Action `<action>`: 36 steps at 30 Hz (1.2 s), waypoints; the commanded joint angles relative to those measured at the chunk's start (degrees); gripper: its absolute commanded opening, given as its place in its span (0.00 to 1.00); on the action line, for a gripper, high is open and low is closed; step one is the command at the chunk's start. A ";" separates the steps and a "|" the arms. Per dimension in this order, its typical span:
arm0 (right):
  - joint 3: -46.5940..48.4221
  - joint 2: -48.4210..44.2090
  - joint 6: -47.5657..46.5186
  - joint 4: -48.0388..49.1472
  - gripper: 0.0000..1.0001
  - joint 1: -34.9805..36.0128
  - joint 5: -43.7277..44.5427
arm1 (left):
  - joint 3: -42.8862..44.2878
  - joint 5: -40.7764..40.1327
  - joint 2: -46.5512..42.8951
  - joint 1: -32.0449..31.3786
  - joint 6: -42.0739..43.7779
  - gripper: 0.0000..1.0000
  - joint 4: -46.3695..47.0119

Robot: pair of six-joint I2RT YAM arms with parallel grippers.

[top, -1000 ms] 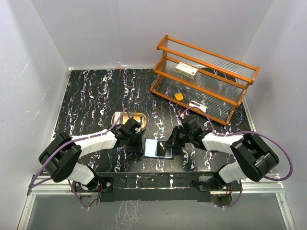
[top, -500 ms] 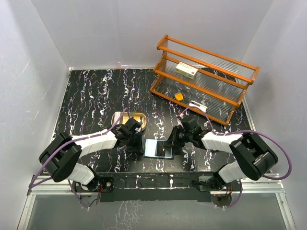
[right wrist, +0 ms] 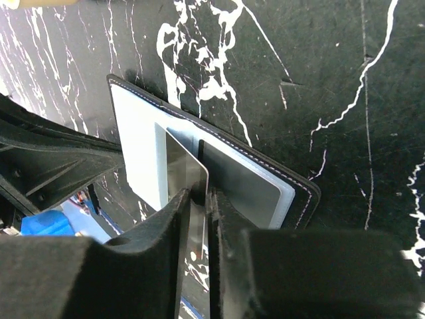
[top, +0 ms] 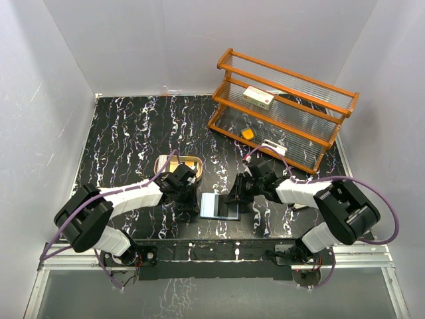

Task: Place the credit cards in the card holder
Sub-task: Insert the credit card into the card holder.

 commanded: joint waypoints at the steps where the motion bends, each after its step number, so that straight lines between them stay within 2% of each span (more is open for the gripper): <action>1: 3.21 0.46 -2.88 -4.80 0.22 0.20 3.59 | 0.16 -1.20 1.11 -0.97 0.32 0.01 -1.97; 6: 6.98 -3.02 -4.05 -15.01 0.46 0.19 9.91 | 0.30 -1.28 1.54 -1.26 -0.20 0.01 -2.50; 10: 7.81 -5.76 -4.60 -18.48 0.54 0.25 10.55 | -0.12 -0.99 1.22 -1.62 -0.86 0.01 -1.55; 16: 6.70 -7.74 -1.99 -16.42 0.57 1.67 9.32 | -0.05 -0.28 1.62 -1.76 -1.01 0.01 -0.69; 30: 7.18 -3.81 1.58 -13.28 0.60 7.38 13.57 | -0.12 0.55 1.45 -1.91 -1.18 0.01 -0.13; 36: 5.84 -2.77 4.11 -7.15 0.62 7.84 10.68 | -0.12 0.82 1.33 -1.94 -1.31 0.01 0.19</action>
